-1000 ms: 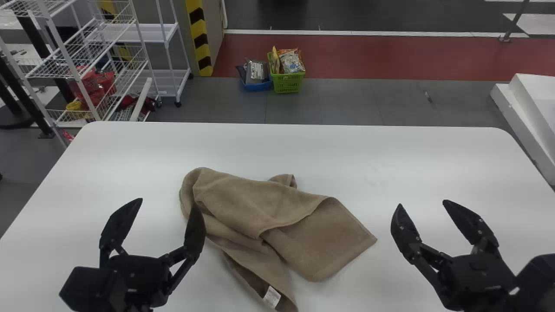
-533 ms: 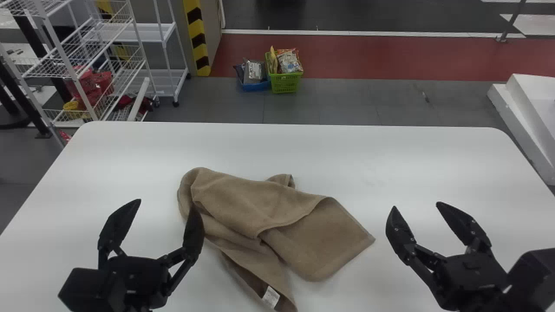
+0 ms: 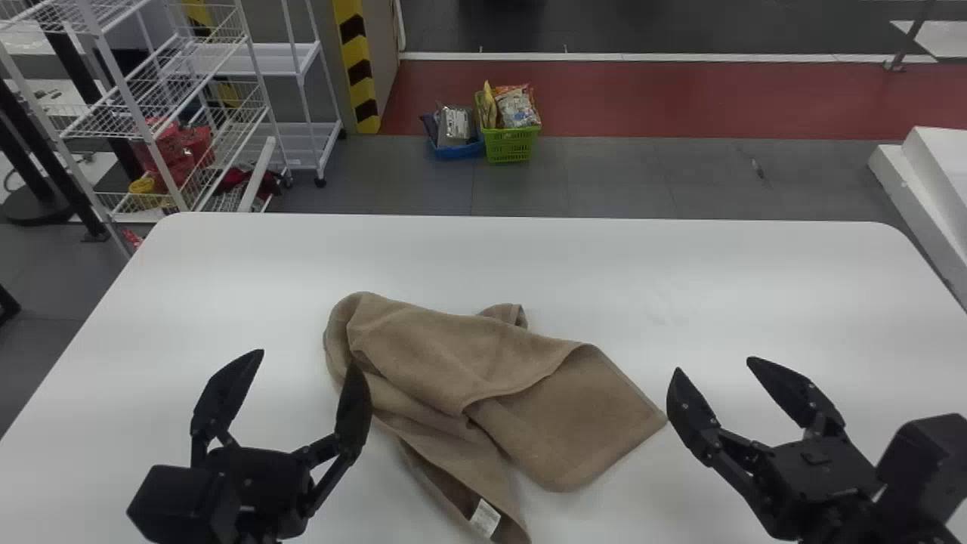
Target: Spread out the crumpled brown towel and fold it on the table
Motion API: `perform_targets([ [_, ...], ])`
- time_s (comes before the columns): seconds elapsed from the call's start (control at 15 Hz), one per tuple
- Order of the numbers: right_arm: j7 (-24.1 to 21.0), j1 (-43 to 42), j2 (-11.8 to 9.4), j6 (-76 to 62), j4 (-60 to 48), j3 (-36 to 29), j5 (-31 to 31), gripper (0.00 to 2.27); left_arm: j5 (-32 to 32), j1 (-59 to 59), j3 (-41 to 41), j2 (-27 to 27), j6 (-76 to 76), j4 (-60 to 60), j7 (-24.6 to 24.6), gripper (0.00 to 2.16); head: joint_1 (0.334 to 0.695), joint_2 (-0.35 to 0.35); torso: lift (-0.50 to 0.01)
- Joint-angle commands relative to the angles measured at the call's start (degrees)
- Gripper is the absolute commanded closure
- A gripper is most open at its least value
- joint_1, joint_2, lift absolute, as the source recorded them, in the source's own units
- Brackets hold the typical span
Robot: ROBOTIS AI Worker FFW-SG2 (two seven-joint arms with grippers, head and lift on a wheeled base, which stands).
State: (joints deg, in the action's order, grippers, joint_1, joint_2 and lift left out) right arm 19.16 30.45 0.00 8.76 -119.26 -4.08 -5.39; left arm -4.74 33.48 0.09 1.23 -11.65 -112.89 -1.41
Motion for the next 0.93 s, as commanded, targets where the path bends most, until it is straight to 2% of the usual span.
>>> perform_targets([
  [0.0,0.00,-0.21,0.05,0.17,0.25,0.04,0.03,0.22,-0.01,-0.08,0.00,0.00,0.01,0.04,0.00,0.13,0.695,0.036,-0.127],
  [0.87,-0.18,-4.08,0.05,-0.54,6.05,0.22,0.03,0.22,-0.53,-0.70,-0.70,0.00,0.01,1.44,0.00,0.13,0.695,0.031,-0.127],
])
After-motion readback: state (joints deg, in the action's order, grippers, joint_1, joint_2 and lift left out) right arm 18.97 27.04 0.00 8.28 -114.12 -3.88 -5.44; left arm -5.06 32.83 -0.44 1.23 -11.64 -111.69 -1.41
